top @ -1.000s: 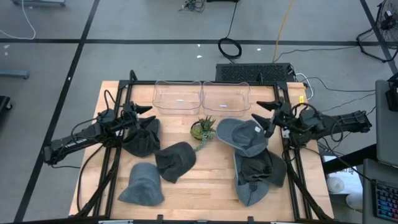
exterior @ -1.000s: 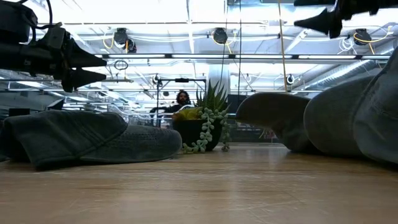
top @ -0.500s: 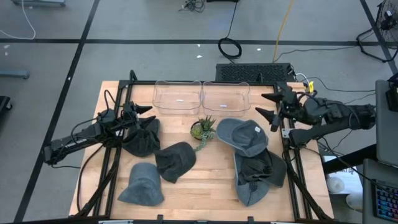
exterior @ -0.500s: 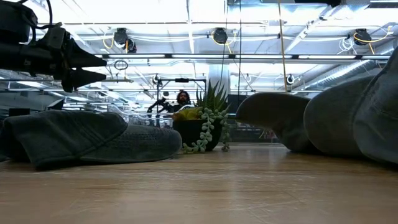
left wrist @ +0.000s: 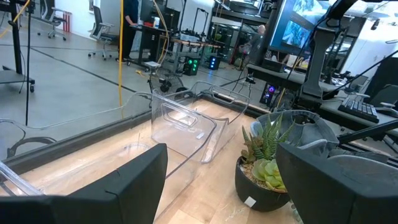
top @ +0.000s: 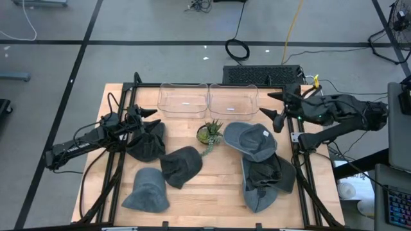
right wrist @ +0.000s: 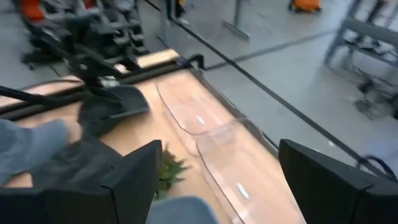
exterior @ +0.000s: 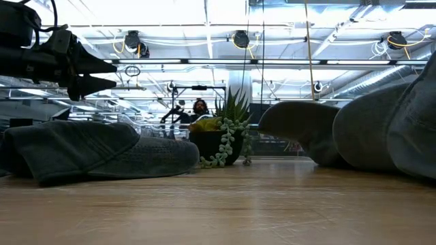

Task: Pick & Place hat
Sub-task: Put the top gray cap into the left transparent bin

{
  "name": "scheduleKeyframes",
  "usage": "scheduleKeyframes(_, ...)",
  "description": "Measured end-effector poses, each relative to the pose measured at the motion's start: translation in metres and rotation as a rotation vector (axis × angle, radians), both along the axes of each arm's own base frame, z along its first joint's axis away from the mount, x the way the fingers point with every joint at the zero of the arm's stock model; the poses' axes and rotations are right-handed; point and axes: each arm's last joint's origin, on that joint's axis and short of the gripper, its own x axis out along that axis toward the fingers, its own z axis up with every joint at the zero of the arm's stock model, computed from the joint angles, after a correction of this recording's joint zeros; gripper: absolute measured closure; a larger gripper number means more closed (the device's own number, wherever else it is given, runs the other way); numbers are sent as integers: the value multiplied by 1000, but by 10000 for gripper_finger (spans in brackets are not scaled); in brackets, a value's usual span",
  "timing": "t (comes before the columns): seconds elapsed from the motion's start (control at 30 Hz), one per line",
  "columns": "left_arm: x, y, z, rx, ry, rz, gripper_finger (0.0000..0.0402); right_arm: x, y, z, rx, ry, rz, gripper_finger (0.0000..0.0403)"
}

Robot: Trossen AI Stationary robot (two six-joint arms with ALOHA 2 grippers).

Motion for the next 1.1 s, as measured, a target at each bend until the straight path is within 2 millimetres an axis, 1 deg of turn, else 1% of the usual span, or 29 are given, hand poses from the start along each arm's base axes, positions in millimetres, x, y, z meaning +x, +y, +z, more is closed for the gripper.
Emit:
scheduleKeyframes(0.23,0,0,0,0,0,0,96,6,1,10,123,73,-104,90)
scheduleKeyframes(0.33,0,0,0,0,0,1,96,12,2,14,172,95,-127,90)
scheduleKeyframes(0.5,0,0,0,0,0,0,96,27,7,15,292,105,-111,90)
scheduleKeyframes(0.73,0,0,0,0,-1,0,96,44,14,4,457,178,-81,90)
scheduleKeyframes(0.97,0,0,0,0,0,0,96,58,17,-8,462,253,-123,90)
scheduleKeyframes(1.1,0,0,0,0,0,1,96,70,19,-16,423,326,-94,90)
